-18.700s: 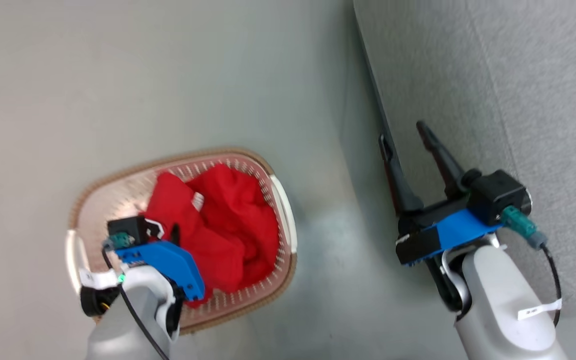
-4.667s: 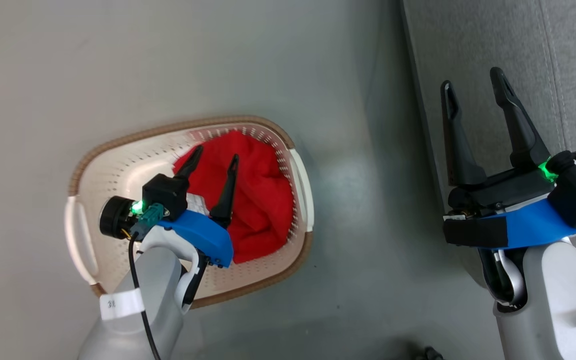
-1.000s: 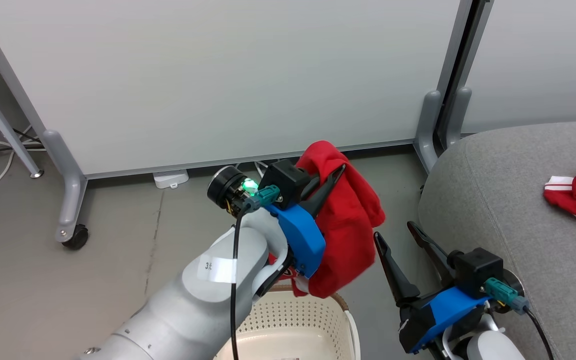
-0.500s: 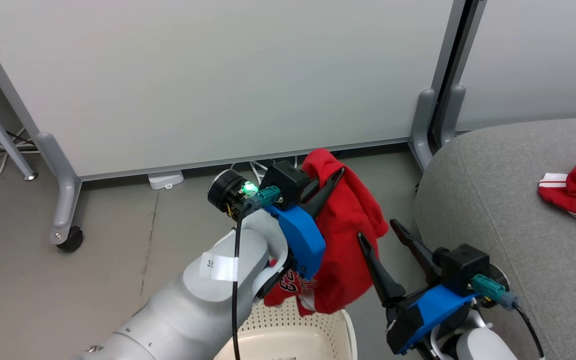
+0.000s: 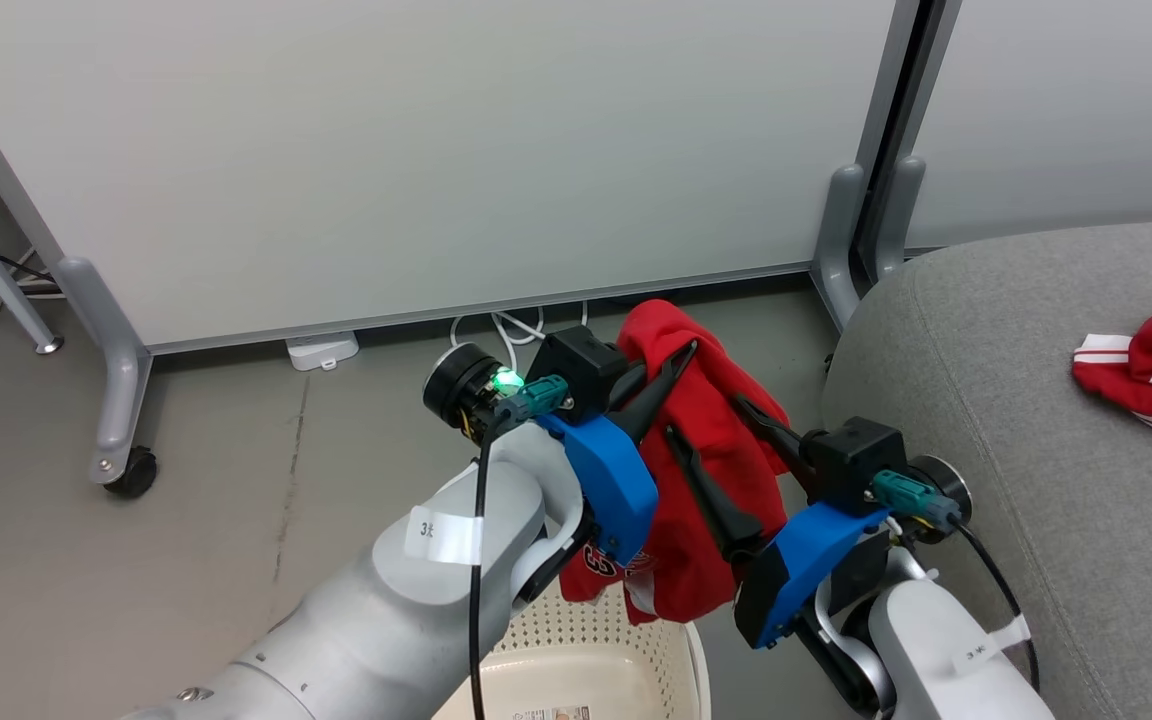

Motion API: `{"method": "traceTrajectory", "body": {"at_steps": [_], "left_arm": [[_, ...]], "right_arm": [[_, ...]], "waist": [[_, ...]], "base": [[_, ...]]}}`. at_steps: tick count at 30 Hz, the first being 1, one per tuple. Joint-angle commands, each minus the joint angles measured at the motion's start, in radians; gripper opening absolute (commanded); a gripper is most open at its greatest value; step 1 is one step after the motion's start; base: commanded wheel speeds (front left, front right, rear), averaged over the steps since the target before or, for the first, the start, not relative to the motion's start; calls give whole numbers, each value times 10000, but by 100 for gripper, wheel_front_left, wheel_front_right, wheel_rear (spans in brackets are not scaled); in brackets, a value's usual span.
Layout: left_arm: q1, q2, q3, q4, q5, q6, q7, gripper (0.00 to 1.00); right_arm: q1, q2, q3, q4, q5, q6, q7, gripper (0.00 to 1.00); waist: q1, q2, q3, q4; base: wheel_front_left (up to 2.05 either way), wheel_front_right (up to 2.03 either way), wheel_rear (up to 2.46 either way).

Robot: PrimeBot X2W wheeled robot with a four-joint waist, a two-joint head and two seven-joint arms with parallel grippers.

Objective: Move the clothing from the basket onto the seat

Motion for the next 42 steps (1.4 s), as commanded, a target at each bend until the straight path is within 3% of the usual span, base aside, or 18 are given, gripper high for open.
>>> {"method": "traceTrajectory", "body": {"at_steps": [1, 13, 14, 15, 17, 20, 42], "left_arm": [[-124, 3, -24, -28, -53, 44, -61, 0], [-255, 2, -468, -312, -460, -30, -75, 0], [-265, 3, -498, -328, -460, -29, -77, 0], [-267, 2, -523, -346, -487, -32, -79, 0], [-264, 2, -569, -373, -534, -40, -83, 0], [-247, 2, -628, -421, -575, -47, -86, 0], [-223, 2, -845, -168, -827, -27, -87, 0]], "right_arm": [[-173, -19, 54, 271, -10, 1, 66, 100], [-1287, -21, 994, 3076, 597, 1, -349, 100], [-1381, -21, 1097, 3231, 692, 1, -418, 92], [-1478, -22, 1196, 3361, 779, 1, -505, 60], [-1674, -21, 1429, 3584, 1009, 1, -676, 29], [-1892, -21, 1715, 3848, 1333, 1, -913, 0], [-2423, -21, 2421, 4930, 1967, 1, -1680, 0]], "waist": [[0, 0, 10, 19], [0, 0, -1, 163], [0, 0, -8, 167], [0, 0, -14, 169], [0, 0, -31, 164], [0, 0, -60, 155], [0, 0, -137, 2]], "base": [[0, 0, 0], [0, 0, 0], [0, 0, 0], [0, 0, 0], [0, 0, 0], [0, 0, 0], [0, 0, 0]]}}
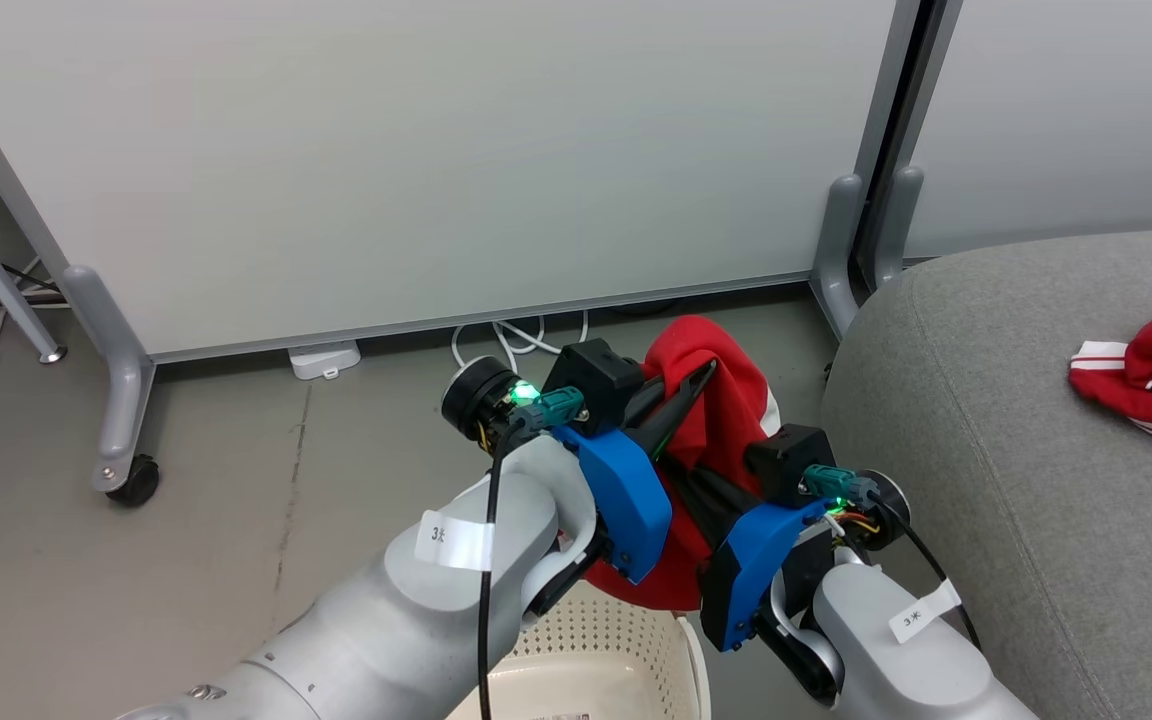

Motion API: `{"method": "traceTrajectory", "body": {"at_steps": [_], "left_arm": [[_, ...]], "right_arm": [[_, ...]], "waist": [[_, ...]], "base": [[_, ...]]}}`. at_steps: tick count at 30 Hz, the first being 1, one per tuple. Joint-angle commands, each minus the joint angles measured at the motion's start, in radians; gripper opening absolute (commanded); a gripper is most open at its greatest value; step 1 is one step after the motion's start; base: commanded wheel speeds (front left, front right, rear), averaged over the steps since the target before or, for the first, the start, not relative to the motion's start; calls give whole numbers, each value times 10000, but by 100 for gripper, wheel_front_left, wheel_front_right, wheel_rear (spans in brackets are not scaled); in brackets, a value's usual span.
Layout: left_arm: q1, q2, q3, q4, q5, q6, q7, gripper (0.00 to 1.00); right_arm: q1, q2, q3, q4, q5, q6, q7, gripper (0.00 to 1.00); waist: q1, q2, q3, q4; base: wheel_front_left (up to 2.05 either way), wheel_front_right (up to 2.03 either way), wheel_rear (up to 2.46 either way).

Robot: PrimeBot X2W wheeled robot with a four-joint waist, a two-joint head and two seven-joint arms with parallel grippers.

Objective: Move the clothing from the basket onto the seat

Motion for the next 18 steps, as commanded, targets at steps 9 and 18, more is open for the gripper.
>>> {"method": "traceTrajectory", "body": {"at_steps": [9, 18], "left_arm": [[-167, -2, -59, 39, -68, -16, -47, 0], [-150, -2, -6, 23, -97, 28, -48, 0]], "right_arm": [[-219, -19, 103, 179, 85, 1, -150, 0], [-369, -19, 148, 321, 14, 1, -266, 0]], "waist": [[-1, 0, 5, -41], [-1, 0, -1, -71]], "base": [[0, 0, 0], [0, 0, 0]]}}
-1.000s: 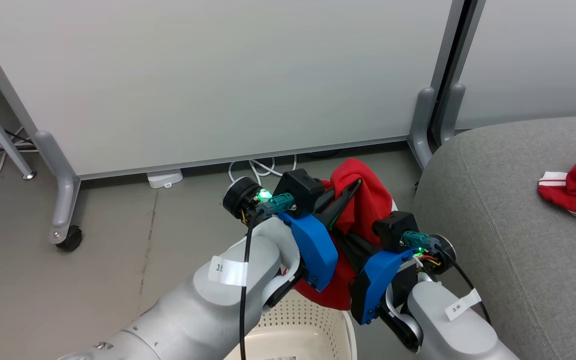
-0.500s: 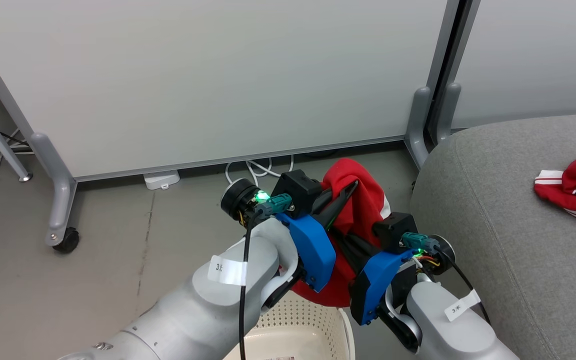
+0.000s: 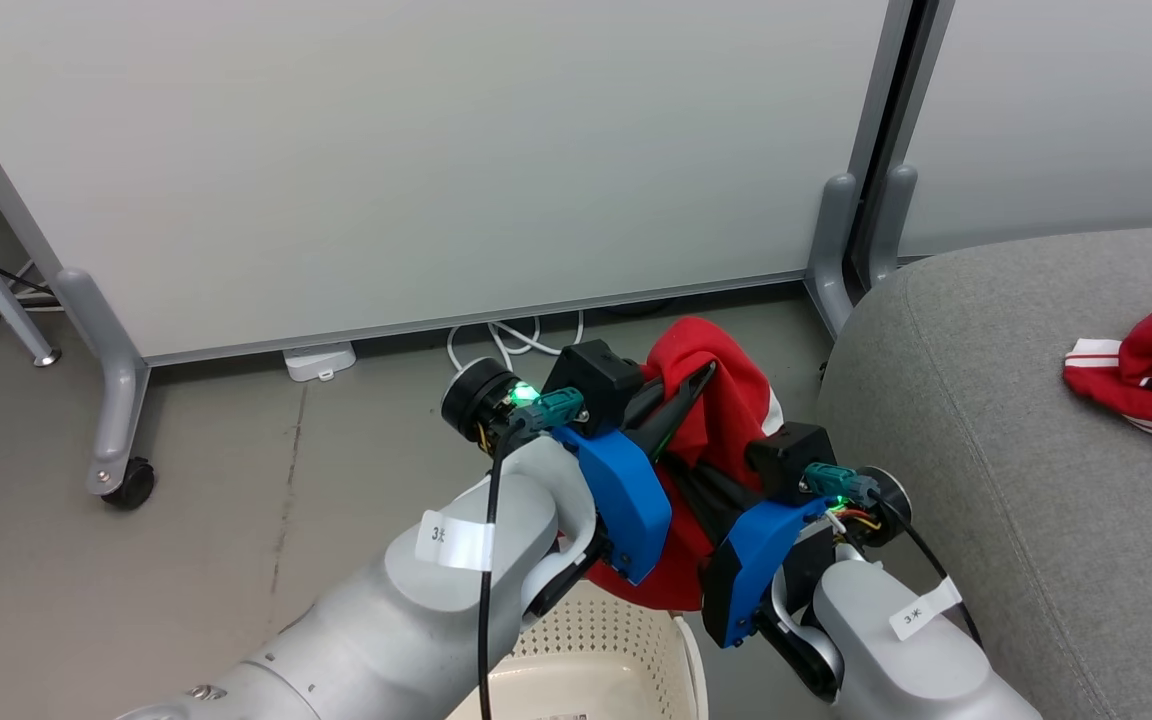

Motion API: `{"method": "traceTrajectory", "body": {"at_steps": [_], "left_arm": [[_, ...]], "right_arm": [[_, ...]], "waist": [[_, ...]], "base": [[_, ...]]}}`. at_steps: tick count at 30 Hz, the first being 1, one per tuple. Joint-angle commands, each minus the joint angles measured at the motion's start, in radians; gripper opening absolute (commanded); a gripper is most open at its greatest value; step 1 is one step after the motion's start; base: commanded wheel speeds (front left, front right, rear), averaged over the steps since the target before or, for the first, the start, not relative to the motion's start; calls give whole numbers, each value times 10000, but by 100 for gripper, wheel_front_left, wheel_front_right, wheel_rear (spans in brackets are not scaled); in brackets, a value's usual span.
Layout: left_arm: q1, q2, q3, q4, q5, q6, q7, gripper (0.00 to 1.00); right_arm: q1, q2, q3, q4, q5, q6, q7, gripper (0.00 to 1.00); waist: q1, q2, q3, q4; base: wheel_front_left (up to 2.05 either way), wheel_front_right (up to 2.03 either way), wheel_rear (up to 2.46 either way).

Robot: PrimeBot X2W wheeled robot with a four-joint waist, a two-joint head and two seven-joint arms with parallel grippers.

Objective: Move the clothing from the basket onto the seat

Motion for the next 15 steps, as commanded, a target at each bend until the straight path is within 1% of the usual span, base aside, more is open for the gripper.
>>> {"method": "traceTrajectory", "body": {"at_steps": [1, 5, 6, 7, 8, 15], "left_arm": [[-150, -2, 47, 3, -52, 26, -49, 0], [-90, -1, 32, 47, -72, 13, -49, 0], [-100, -2, 26, 41, -52, 18, -49, 44], [-110, -2, 28, 33, -29, 38, -49, 97], [-113, -2, 45, 22, -7, 65, -49, 100], [-23, -1, 154, -6, 13, 67, -49, 100]], "right_arm": [[-217, -19, 25, 38, -38, 1, -61, 0], [-193, -19, 52, 80, -37, 1, -92, 0], [-198, -19, 56, 85, -31, 1, -101, 0], [-204, -19, 60, 94, -26, 1, -110, 0], [-210, -19, 63, 103, -23, 1, -109, 0], [-246, -19, 89, 165, -9, 1, -161, 0]], "waist": [[0, 0, 2, -1], [0, 0, -9, -12], [0, 0, -12, -16], [0, 0, -14, -18], [0, 0, -15, -21], [0, 0, -5, -68]], "base": [[0, 0, 0], [0, 0, 0], [0, 0, 0], [0, 0, 0], [0, 0, 0], [0, 0, 0]]}}
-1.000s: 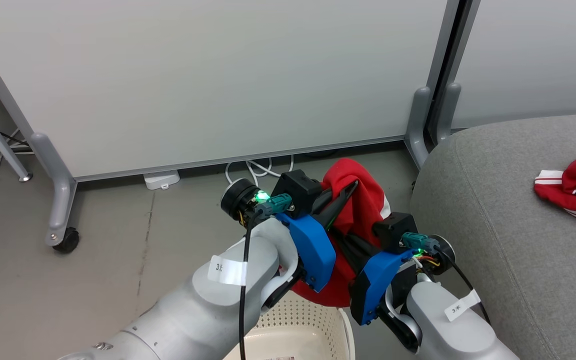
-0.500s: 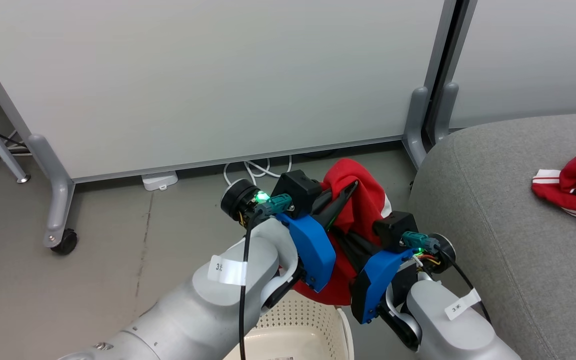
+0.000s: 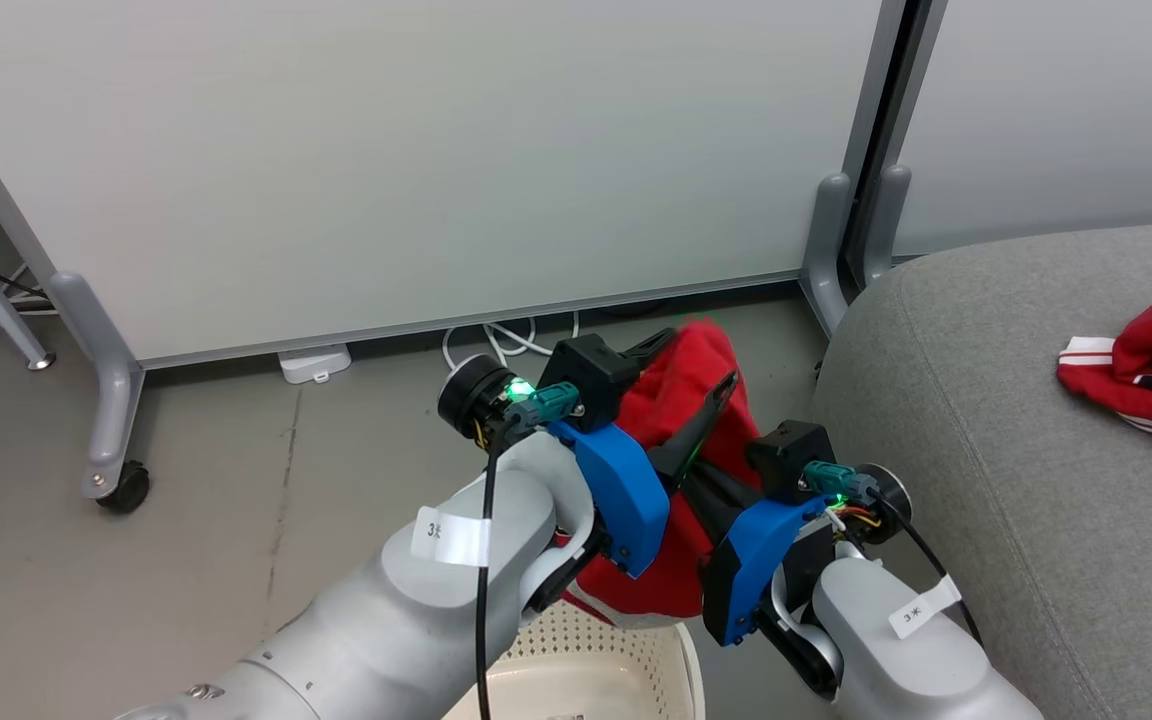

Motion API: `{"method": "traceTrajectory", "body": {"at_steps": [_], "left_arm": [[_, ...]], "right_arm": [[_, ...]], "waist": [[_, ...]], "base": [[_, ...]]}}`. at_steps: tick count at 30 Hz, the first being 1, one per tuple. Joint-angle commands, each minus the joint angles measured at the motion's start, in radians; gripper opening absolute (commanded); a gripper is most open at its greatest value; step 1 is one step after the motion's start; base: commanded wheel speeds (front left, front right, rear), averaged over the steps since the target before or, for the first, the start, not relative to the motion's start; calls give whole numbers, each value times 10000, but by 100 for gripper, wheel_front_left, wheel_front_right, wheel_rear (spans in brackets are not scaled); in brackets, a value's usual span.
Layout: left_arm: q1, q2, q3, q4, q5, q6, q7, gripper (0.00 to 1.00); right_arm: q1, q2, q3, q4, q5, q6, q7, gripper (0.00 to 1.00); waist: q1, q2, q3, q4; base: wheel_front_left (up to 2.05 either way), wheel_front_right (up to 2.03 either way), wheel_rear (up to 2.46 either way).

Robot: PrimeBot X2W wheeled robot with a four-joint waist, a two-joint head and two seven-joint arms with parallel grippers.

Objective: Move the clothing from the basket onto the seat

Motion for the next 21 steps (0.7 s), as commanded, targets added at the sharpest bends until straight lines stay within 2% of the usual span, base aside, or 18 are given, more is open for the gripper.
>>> {"method": "traceTrajectory", "body": {"at_steps": [1, 9, 16, 21], "left_arm": [[-2, 1, 45, -5, 39, -10, -48, 100], [446, 170, 806, -419, 842, 214, -45, 100], [1943, 1064, 2585, -2223, 2377, 706, -39, 100], [3570, 1681, 3926, -3525, 3470, 840, -38, 100]], "right_arm": [[-153, -19, 15, 42, -8, 1, -81, 0], [-205, -19, -130, 99, -140, 1, -176, 0], [-146, -19, -298, -150, -236, 1, -254, 0], [-87, -19, -461, -360, -374, 1, -267, 0]], "waist": [[0, 0, 6, -8], [0, 0, 86, 40], [0, 0, 230, 65], [0, 0, 315, 57]], "base": [[0, 0, 0], [0, 0, 0], [0, 0, 0], [0, 0, 0]]}}
